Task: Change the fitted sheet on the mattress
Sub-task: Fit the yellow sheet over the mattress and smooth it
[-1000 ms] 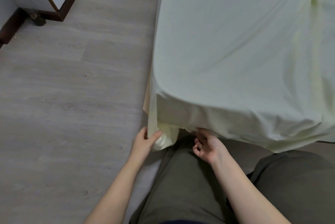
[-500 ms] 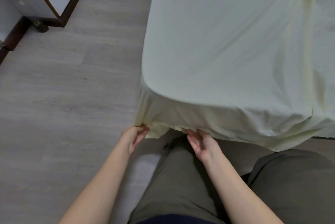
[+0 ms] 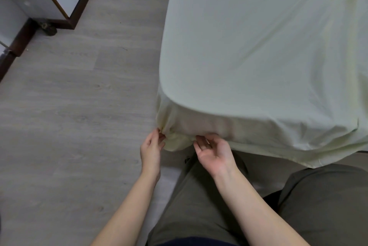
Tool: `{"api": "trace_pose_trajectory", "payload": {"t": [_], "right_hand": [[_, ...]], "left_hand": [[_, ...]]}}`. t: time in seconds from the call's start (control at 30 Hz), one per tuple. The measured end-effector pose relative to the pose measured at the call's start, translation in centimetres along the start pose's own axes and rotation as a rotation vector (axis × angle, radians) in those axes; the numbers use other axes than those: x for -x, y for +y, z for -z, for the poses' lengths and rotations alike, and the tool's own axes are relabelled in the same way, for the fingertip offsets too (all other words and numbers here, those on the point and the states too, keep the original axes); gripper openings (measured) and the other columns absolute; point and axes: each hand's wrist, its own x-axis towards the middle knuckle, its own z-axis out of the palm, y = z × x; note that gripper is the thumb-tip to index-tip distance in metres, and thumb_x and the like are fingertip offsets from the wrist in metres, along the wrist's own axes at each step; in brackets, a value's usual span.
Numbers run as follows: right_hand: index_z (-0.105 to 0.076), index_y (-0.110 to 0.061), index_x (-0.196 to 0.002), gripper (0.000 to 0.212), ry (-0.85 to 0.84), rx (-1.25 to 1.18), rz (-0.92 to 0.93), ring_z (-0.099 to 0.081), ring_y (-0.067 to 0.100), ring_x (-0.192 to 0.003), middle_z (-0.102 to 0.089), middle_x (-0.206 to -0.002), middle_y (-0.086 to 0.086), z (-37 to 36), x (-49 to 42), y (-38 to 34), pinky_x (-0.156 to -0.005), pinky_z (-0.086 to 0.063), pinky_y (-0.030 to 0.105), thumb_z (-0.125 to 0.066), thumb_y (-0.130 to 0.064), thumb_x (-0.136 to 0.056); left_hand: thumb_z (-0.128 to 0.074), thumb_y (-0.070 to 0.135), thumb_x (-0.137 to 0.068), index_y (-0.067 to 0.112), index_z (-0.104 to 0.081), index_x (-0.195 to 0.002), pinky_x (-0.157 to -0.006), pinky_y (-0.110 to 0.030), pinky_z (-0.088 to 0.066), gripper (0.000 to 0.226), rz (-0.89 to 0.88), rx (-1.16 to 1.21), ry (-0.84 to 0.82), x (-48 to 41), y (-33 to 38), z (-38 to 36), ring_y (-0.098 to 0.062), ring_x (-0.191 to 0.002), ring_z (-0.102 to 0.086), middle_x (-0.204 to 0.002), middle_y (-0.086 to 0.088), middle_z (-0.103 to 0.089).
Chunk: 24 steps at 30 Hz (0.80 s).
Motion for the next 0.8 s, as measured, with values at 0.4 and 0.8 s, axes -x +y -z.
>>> {"api": "trace_pose_trajectory", "payload": {"t": [0.4,0.8], "right_hand": [[-0.054,-0.004,-0.078,0.037,0.186,0.034,-0.030,-0.050,0.034,-0.127,-0.056,-0.110,0.012,-3.9,-1.1,0.0,-0.107,-0.040,0.051,-0.027,0.014,-0.061],[-0.060,0.002,-0.082,0.039,0.095,-0.021,-0.118,-0.061,0.043,-0.091,-0.067,-0.102,0.019,-4.7,1.0,-0.7,-0.060,-0.044,0.069,-0.029,0.011,-0.060]], "left_hand": [[-0.029,0.033,-0.105,0.000,-0.043,-0.139,-0.104,-0.037,-0.042,0.049,0.387,0.224,-0.159,-1.0,3.6,-3.0,-0.029,-0.116,-0.055,-0.137,-0.019,-0.051],[-0.037,0.022,-0.103,0.007,-0.051,-0.136,-0.070,-0.037,-0.058,0.038,0.465,0.320,-0.186,-3.5,4.4,-5.2,-0.027,-0.092,-0.061,-0.126,-0.017,-0.059]]}}
